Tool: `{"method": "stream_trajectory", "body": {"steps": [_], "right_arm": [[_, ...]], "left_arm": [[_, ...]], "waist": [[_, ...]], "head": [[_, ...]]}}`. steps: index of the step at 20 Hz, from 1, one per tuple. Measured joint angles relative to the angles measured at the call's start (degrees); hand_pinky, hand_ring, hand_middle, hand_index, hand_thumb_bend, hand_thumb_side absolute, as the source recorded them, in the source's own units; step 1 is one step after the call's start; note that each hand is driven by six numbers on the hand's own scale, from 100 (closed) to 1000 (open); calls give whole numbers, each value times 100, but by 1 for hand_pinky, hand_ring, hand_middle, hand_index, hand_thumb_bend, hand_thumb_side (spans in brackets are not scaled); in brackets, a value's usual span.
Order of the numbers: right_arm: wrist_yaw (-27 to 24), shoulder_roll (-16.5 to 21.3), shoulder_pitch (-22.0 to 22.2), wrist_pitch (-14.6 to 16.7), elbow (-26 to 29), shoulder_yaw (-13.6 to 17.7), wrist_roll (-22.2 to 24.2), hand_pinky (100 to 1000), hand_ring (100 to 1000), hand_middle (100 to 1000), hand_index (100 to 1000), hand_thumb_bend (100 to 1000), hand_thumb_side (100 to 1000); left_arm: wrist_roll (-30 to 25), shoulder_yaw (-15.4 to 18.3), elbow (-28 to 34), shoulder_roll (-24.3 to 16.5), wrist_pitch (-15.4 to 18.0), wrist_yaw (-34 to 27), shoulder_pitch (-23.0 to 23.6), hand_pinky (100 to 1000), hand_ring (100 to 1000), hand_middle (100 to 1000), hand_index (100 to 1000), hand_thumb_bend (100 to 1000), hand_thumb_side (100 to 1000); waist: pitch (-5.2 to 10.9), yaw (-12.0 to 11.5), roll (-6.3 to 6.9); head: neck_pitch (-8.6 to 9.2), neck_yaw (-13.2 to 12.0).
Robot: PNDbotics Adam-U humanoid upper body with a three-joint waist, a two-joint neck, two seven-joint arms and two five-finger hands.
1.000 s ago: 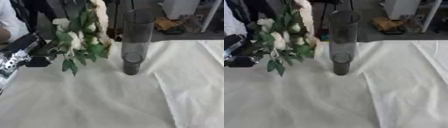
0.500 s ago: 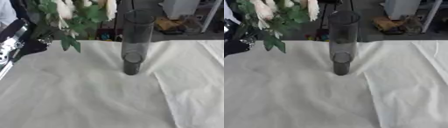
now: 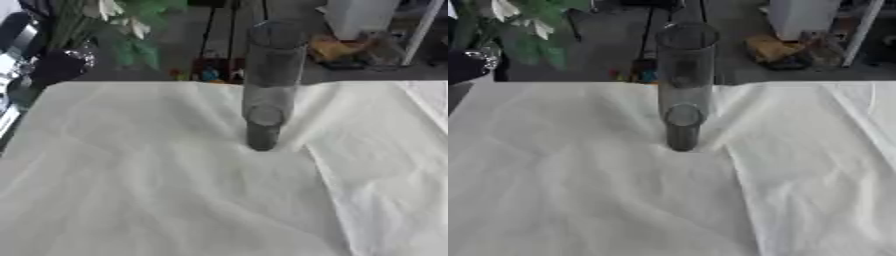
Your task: Arrange flowers into the vase.
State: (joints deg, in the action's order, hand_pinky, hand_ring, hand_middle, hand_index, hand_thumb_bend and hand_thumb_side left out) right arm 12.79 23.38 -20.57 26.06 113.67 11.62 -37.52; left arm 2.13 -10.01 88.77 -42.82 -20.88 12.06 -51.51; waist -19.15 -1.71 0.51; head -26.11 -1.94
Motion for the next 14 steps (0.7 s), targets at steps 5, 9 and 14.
{"method": "stream_trajectory", "body": {"steps": [5, 9, 14], "right_arm": [[-21, 0, 1, 0, 0, 0, 0, 870, 865, 765, 870, 100, 1000], [-26, 0, 33, 0, 0, 0, 0, 870, 865, 765, 870, 100, 1000], [-26, 0, 42, -1, 0, 0, 1, 870, 865, 765, 870, 100, 1000]], "left_arm": [[344, 55, 4, 29, 17, -679, -253, 100, 100, 100, 100, 100, 455], [648, 78, 3, 84, 57, -1165, -420, 100, 100, 100, 100, 100, 459], [890, 77, 0, 109, 102, -1471, -507, 100, 100, 100, 100, 100, 459]], "waist": [[25, 28, 31], [29, 36, 50], [30, 50, 77]], "head": [[-5, 3], [-15, 31], [-47, 49]]}}
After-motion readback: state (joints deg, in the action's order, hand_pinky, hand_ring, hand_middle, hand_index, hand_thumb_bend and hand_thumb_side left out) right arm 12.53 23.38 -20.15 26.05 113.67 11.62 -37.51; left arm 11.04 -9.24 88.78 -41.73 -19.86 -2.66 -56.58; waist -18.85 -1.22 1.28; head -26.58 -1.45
